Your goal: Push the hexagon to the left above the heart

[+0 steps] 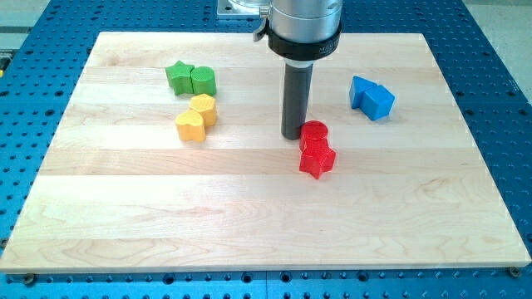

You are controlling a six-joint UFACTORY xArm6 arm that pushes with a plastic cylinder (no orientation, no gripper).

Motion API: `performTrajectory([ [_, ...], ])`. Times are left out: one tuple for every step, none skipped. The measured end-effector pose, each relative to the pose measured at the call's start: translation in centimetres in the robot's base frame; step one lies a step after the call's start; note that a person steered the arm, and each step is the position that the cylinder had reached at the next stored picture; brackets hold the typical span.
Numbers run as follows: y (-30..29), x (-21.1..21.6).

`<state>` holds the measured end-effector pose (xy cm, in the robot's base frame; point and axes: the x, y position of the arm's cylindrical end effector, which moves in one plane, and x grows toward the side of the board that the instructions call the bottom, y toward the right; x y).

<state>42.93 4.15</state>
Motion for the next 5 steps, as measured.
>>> performTrajectory([
  [0.0,0.0],
  [0.0,0.0],
  [-0.3,-1.0],
  [-0.3,-2.1],
  [-3.1,-5.2],
])
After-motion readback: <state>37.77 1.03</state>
